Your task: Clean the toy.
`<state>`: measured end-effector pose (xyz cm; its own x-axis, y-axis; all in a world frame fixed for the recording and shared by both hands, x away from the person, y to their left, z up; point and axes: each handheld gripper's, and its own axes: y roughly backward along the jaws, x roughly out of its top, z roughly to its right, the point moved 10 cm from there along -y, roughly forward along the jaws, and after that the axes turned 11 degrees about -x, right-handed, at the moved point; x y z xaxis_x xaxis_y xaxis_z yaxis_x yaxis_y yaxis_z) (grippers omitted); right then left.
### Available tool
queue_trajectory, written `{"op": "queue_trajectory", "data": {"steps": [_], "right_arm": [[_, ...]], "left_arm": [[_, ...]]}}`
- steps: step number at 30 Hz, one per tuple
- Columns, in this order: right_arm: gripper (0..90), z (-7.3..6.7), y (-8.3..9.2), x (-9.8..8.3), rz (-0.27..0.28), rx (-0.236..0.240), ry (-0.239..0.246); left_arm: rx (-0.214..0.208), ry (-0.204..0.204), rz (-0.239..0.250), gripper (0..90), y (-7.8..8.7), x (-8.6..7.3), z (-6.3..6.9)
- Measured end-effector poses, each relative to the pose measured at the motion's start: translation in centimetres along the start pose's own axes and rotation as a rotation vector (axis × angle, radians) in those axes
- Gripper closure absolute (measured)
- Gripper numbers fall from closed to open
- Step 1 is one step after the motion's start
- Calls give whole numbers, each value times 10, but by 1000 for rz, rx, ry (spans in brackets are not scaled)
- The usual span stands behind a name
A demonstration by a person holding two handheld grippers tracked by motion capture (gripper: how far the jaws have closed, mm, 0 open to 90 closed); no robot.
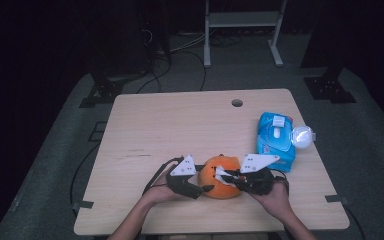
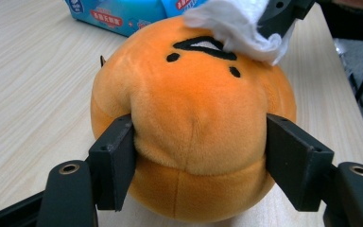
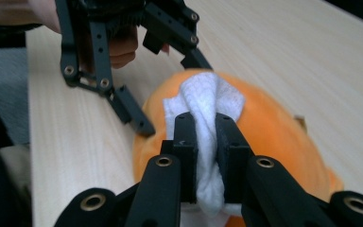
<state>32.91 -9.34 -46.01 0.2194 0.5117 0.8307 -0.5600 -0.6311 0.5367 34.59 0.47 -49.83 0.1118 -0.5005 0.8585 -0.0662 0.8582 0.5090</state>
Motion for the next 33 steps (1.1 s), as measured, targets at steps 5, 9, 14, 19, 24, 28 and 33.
{"op": "queue_trajectory", "data": {"steps": [5,9,14,19,24,28,33], "right_arm": [[799,25,1,-3,-31,-50,-24],[798,35,4,-17,-43,-55,-92],[796,16,-1,-6,-19,-30,-53],[795,18,1,-8,-21,-27,-44],[796,31,8,-22,-46,-61,-73],[795,8,6,-9,-12,26,-51],[796,6,-3,-5,-35,10,-7]], "left_arm": [[-7,32,25,270,1,-2,-3],[-1,102,89,142,6,11,-9],[41,50,83,261,2,14,-6],[34,112,98,315,9,7,-15],[32,222,145,296,13,2,-26],[71,228,151,294,8,7,-27],[93,192,157,167,13,10,-28]]}}
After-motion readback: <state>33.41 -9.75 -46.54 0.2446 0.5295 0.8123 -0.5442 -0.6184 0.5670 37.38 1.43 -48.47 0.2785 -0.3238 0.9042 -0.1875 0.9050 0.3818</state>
